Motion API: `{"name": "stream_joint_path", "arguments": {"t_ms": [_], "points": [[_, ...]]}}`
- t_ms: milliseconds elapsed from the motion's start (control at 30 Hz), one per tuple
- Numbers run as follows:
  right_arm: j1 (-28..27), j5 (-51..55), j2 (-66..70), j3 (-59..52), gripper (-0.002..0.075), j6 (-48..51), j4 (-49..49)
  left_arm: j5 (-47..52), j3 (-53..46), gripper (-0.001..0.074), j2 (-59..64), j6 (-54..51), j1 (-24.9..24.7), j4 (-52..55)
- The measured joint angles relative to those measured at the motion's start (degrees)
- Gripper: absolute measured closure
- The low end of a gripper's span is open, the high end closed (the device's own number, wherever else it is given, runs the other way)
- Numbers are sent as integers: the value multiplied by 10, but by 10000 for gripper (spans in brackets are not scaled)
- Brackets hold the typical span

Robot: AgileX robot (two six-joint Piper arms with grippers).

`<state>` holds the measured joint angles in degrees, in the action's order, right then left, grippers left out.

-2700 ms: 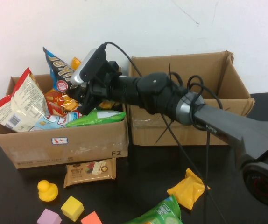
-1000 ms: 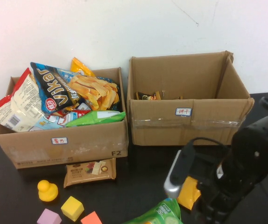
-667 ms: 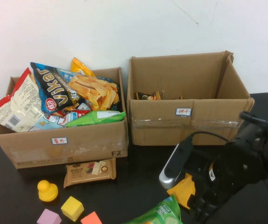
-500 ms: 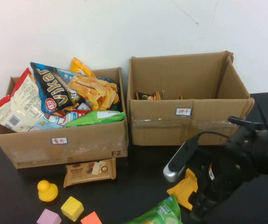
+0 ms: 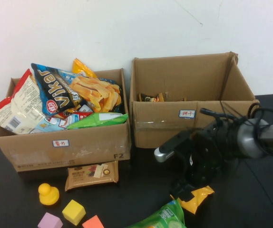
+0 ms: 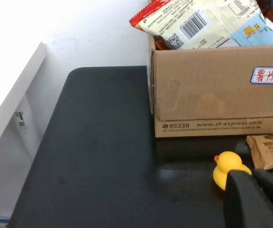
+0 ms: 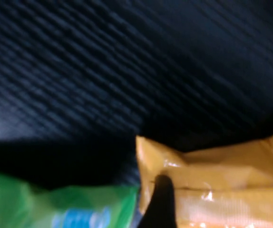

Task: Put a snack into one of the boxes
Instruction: Pick up the biscuit, then place the biscuit in the biscuit box

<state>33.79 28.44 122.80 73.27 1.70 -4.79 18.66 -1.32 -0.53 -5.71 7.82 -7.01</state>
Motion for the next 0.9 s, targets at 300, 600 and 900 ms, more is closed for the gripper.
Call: {"name": "stream_joint_path", "arguments": {"t_ms": [300,600,900], "points": [[-5,0,30,17,227,38,31,0,0,737,0,1,0,0],[-5,40,-12,16,339,42,32,0,0,737,0,1,0,0],[-5,16,-212,18,341,42,10,0,0,737,0,1,1,0]]}}
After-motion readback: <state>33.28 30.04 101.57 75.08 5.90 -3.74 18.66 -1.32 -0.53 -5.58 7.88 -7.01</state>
